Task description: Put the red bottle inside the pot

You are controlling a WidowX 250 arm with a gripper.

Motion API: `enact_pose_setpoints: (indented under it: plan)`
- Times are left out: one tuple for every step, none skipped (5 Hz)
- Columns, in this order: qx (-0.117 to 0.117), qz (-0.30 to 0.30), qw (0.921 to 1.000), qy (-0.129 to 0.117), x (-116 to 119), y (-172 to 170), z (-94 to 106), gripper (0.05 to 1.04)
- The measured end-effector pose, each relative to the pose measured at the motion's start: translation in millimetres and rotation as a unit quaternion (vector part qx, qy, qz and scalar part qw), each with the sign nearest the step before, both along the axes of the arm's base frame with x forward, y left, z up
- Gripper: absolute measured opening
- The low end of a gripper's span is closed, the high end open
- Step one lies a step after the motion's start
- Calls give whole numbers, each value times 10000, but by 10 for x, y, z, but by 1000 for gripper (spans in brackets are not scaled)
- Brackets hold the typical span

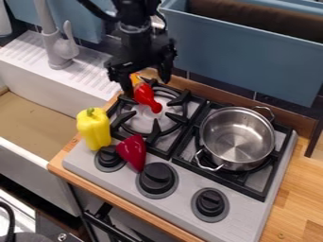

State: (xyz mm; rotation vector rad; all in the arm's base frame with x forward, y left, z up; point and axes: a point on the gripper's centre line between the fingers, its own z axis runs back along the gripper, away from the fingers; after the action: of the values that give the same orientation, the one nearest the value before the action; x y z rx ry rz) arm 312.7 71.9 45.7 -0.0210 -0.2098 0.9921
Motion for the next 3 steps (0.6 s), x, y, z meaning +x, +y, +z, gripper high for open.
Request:
enact_pose_setpoints:
  plan:
    - [138, 10, 9998, 109, -5, -32, -142, 1001]
    - [220, 215, 9995, 76, 7, -94, -249, 1001]
    - [330, 416, 9986, -11, 35, -136, -339, 1001]
